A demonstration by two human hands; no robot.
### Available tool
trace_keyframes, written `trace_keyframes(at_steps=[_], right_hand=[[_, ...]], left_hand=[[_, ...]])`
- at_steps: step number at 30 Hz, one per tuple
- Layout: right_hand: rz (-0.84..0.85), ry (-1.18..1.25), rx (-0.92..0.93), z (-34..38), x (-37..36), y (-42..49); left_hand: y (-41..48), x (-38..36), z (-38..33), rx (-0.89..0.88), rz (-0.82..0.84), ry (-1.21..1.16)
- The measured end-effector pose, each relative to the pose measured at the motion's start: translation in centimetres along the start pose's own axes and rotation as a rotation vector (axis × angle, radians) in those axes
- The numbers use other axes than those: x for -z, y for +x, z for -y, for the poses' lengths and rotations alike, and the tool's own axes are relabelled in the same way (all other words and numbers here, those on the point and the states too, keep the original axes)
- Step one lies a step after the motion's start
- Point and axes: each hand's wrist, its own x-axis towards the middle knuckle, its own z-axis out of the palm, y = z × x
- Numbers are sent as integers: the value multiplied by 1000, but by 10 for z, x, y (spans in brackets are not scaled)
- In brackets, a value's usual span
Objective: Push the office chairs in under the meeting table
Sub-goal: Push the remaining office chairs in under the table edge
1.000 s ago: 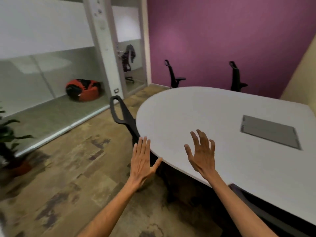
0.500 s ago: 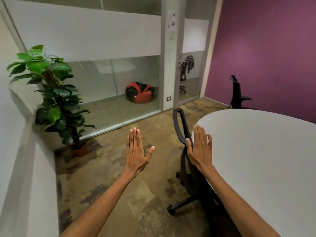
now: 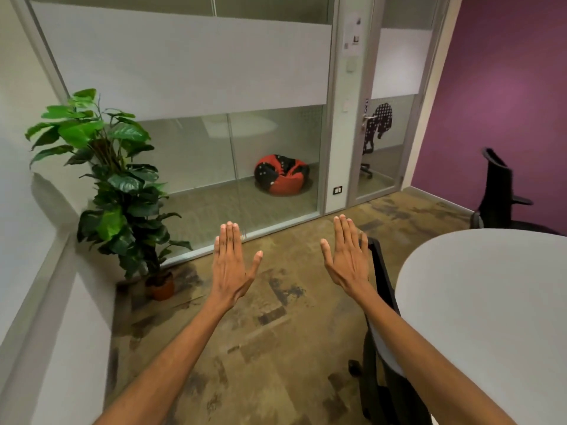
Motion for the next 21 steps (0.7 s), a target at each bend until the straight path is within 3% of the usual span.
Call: trace_keyframes(at_steps=[10,21], right_hand=[[2,10,35,-24,-93,193],[-10,-48,-23,-76,-239,403]], left_hand=[[173,-82,42,78,-27,44],[409,-228,108,62,-5,11]])
